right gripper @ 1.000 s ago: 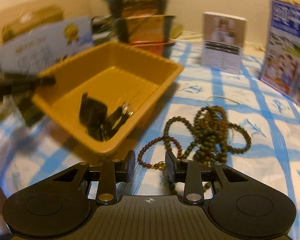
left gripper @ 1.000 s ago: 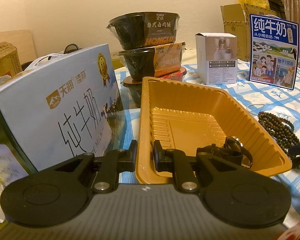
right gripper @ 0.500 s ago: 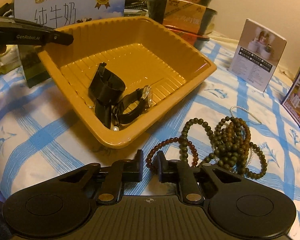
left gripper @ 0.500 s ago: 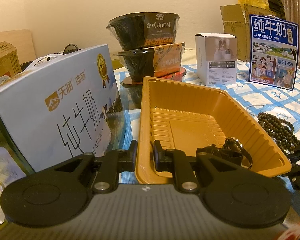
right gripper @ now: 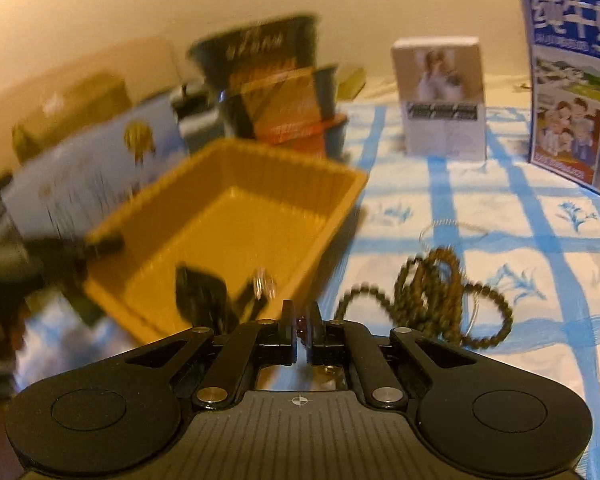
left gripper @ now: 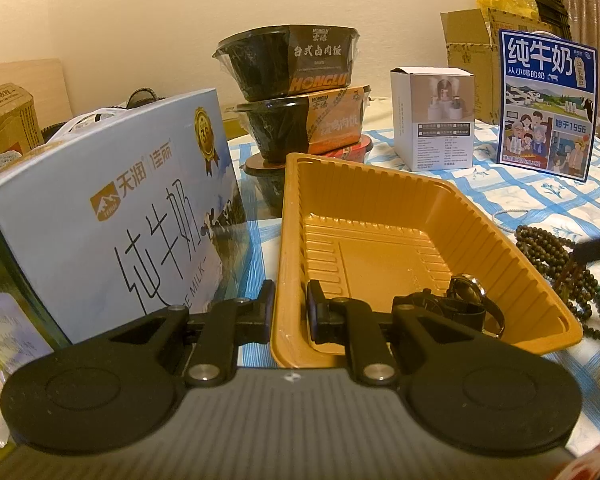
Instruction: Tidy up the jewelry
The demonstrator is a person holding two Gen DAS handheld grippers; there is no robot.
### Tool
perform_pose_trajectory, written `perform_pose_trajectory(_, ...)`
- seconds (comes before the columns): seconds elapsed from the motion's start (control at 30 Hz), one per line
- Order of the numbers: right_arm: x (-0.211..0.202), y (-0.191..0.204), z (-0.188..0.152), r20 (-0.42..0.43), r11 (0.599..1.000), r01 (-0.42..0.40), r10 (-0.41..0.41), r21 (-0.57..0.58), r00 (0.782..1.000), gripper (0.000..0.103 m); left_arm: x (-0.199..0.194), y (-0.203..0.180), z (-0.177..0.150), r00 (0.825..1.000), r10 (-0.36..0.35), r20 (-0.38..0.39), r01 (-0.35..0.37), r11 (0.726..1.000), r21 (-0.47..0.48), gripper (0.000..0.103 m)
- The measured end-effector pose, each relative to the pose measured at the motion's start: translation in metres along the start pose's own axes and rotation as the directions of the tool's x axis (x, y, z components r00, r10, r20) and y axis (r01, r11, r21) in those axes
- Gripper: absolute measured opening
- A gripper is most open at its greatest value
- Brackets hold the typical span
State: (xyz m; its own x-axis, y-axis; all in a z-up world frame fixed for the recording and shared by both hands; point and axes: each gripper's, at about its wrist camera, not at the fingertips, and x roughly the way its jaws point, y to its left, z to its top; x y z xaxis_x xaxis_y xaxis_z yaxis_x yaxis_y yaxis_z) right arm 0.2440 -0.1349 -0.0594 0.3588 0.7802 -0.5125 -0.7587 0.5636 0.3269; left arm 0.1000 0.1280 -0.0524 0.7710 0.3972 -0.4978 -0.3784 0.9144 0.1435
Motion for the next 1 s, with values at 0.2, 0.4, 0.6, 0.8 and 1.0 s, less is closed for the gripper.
perform_pose_trajectory(0.2,-0.019,0.004,0.026,0.061,0.997,-0.054,0.051,0.047,0.997,0.004,-0.001,-0.002,0.000,1.000,0.002,0.003,-0.002,1.000,0.003,0.015)
perform_pose_trajectory(0.4,-0.014,0.029,0.037,0.065,0.992,-0.126,0.124,0.029,0.990,0.004,-0.001,-0.002,0.000,1.000,0.001,0.002,-0.001,1.000,0.001,0.015)
perform_pose_trajectory(0.6,0.013,0.062,0.037,0.024,0.973,-0.231,0.230,0.014,0.973,0.004,-0.001,-0.002,0.000,1.000,-0.001,0.004,0.001,1.000,-0.002,0.014)
perform_pose_trajectory(0.8,0.048,0.087,0.032,-0.018,0.963,-0.270,0.270,0.007,0.963,0.004,-0.002,-0.002,-0.001,1.000,-0.004,0.003,0.004,1.000,-0.004,0.014)
perform_pose_trajectory(1.0,0.061,0.098,0.025,-0.006,0.963,-0.269,0.269,-0.009,0.963,0.007,-0.002,-0.002,-0.001,1.000,-0.004,0.001,0.004,1.000,-0.009,0.014)
